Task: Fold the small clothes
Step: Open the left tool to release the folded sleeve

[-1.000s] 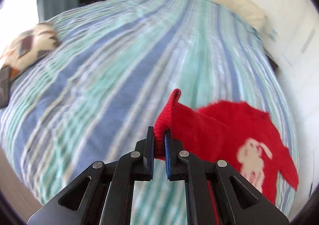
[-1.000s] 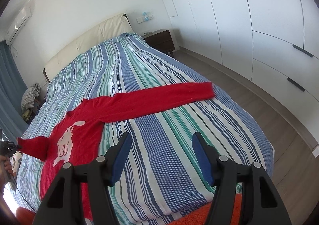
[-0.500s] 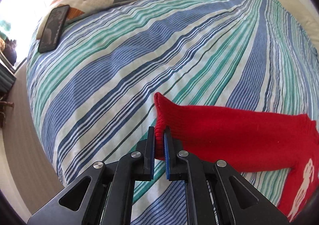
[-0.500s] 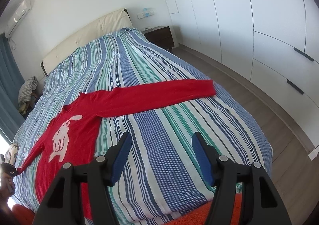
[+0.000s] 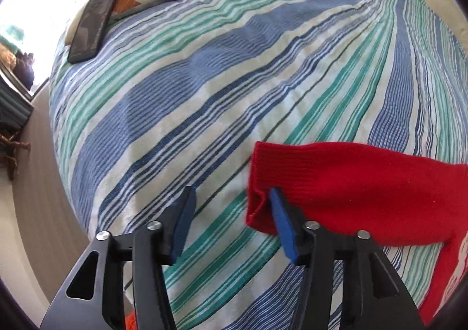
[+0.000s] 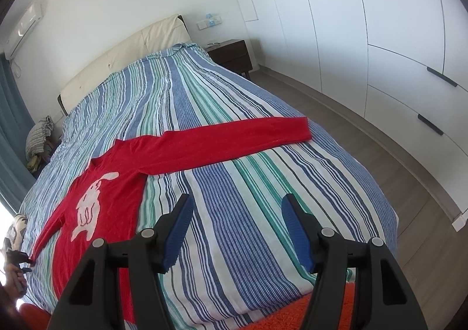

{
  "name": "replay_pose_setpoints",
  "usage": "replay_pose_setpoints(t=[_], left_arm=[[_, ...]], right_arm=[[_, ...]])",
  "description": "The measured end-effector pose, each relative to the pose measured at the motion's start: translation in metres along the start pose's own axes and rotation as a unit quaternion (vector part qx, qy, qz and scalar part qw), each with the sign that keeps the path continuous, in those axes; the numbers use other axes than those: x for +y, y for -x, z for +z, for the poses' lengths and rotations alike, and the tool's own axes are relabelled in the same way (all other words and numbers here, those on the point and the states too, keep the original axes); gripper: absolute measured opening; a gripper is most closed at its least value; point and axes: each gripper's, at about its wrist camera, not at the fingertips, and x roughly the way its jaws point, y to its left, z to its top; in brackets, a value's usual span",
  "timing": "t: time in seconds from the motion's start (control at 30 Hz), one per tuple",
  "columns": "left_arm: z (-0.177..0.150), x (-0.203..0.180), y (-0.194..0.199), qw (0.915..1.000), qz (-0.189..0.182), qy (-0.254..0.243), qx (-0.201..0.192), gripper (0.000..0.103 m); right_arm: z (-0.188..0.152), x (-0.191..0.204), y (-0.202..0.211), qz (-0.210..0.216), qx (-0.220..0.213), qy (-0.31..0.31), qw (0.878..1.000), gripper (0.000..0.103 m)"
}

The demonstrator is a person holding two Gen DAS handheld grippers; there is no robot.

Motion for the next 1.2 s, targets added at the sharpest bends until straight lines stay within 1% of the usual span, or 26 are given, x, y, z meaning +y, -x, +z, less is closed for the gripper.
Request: replay_pose_setpoints(t=[0.07, 0.13, 0.17, 0.2, 0.27, 0.3, 0.37, 0.43, 0.5, 0.53, 0.6, 0.63, 0.67, 0.7, 0.73, 0.83, 0.9, 0.93, 0.97, 1.0, 1.07, 1.13, 1.2], left_arm=[[0.002, 0.01, 0.018, 0.9996, -0.011, 0.015, -0.023, 0.064], [0.007, 0.007, 0.038, 0.9985, -0.032, 0.009, -0.044, 0.064], [0.009, 0.0, 0.049, 0.9974, -0.044, -0.001, -0.057, 0.064], [0.011, -0.011, 0.059, 0.9959, -0.058, -0.014, -0.068, 0.065], [0.012, -0.041, 0.077, 0.9911, -0.095, -0.047, -0.08, 0.073], [0.008, -0.059, 0.083, 0.9878, -0.116, -0.065, -0.082, 0.074], [-0.001, -0.098, 0.091, 0.9796, -0.15, -0.106, -0.082, 0.076], [-0.015, -0.136, 0.091, 0.9718, -0.166, -0.144, -0.085, 0.076], [-0.027, -0.168, 0.081, 0.9678, -0.158, -0.177, -0.085, 0.078], [-0.032, -0.181, 0.073, 0.9683, -0.143, -0.189, -0.078, 0.079], [-0.039, -0.191, 0.046, 0.9727, -0.096, -0.203, -0.058, 0.079], [-0.04, -0.187, 0.034, 0.9759, -0.068, -0.201, -0.049, 0.079], [-0.04, -0.177, 0.023, 0.9796, -0.038, -0.192, -0.044, 0.079], [-0.039, -0.161, 0.014, 0.9831, -0.017, -0.177, -0.043, 0.079], [-0.035, -0.138, 0.007, 0.987, -0.003, -0.155, -0.042, 0.08], [-0.016, -0.061, -0.01, 0.9964, 0.024, -0.075, -0.031, 0.095], [-0.006, -0.012, -0.016, 0.9985, 0.047, -0.019, -0.019, 0.095], [-0.002, 0.009, -0.016, 0.9985, 0.053, 0.006, -0.013, 0.092], [0.001, 0.026, -0.014, 0.9981, 0.054, 0.026, -0.01, 0.088], [0.002, 0.041, -0.011, 0.9979, 0.049, 0.043, -0.008, 0.087], [0.001, 0.059, 0.0, 0.9978, 0.016, 0.064, -0.009, 0.087], [-0.006, 0.059, 0.015, 0.9978, -0.019, 0.063, -0.013, 0.087], [-0.018, 0.044, 0.035, 0.9975, -0.057, 0.037, -0.019, 0.088]], right_arm=[[0.0, 0.0, 0.0, 0.0, -0.001, 0.001, 1.0, 0.063], [0.0, 0.001, 0.0, 0.0, 0.001, 0.0, 1.0, 0.063], [0.0, 0.001, 0.0, 0.0, 0.003, -0.001, 1.0, 0.063], [0.0, 0.001, -0.001, 0.001, 0.006, -0.002, 1.0, 0.063], [0.0, 0.001, -0.002, 0.001, 0.01, -0.002, 1.0, 0.063], [0.0, 0.002, -0.002, 0.0, 0.01, -0.001, 1.0, 0.063], [-0.001, 0.003, 0.0, -0.001, 0.008, 0.002, 1.0, 0.063], [-0.001, 0.001, 0.0, -0.002, 0.007, 0.001, 1.0, 0.063], [0.0, -0.001, 0.0, -0.002, 0.008, -0.004, 1.0, 0.063], [0.0, -0.003, 0.0, -0.001, 0.009, -0.008, 1.0, 0.063], [0.0, -0.008, 0.0, 0.0, 0.009, -0.016, 1.0, 0.063], [0.001, -0.01, 0.0, 0.001, 0.009, -0.021, 1.0, 0.063], [0.001, -0.012, 0.0, 0.002, 0.008, -0.025, 1.0, 0.063], [0.001, -0.014, 0.001, 0.002, 0.006, -0.029, 1.0, 0.063], [0.001, -0.015, 0.001, 0.003, 0.006, -0.034, 0.999, 0.063], [0.001, -0.018, -0.001, 0.005, 0.006, -0.042, 0.999, 0.063], [0.001, -0.017, -0.003, 0.005, 0.009, -0.045, 0.999, 0.063], [0.001, -0.016, -0.003, 0.005, 0.009, -0.045, 0.999, 0.063], [0.001, -0.015, -0.003, 0.002, 0.008, -0.043, 0.999, 0.063], [0.001, -0.013, -0.002, 0.0, 0.005, -0.04, 0.999, 0.063], [0.001, -0.011, 0.001, -0.005, -0.002, -0.035, 0.999, 0.063], [0.0, -0.009, 0.003, -0.01, -0.007, -0.031, 0.999, 0.063], [0.0, -0.009, 0.004, -0.015, -0.01, -0.032, 0.999, 0.063]])
